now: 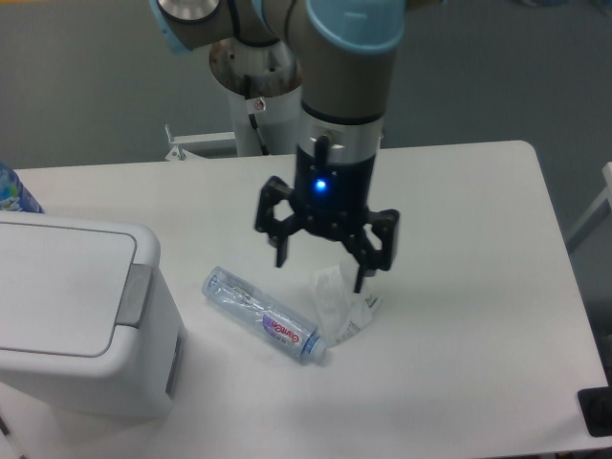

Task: Open the trash can
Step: 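Move the open gripper toward the trash bin lid edge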

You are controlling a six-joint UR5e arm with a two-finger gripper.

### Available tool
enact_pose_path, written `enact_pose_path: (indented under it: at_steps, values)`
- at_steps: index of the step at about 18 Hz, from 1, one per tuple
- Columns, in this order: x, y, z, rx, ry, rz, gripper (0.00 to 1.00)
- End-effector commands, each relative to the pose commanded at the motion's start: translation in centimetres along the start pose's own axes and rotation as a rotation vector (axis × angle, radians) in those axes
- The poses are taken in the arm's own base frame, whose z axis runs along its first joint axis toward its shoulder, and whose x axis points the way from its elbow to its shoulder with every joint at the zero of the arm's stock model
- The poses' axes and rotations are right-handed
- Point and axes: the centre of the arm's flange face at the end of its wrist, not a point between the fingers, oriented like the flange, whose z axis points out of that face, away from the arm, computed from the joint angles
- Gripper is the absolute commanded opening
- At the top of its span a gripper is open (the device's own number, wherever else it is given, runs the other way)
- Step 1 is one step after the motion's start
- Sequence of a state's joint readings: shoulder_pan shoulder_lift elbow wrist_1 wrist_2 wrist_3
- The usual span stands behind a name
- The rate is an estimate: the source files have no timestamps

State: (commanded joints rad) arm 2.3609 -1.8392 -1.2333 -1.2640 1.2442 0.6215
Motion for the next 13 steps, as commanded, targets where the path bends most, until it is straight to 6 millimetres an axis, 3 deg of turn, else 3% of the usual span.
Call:
enact_pose_path:
  at_steps: [5,7,13]
  values:
    - [2.9,-1.2,0.9,0.012,0.051,-0.021,1.00]
    - [4.7,-1.4,1.8,-0.017,0.072,-0.014,1.00]
    - [7.2,-3.4,5.6,-0.061,0.114,-0.095,1.00]
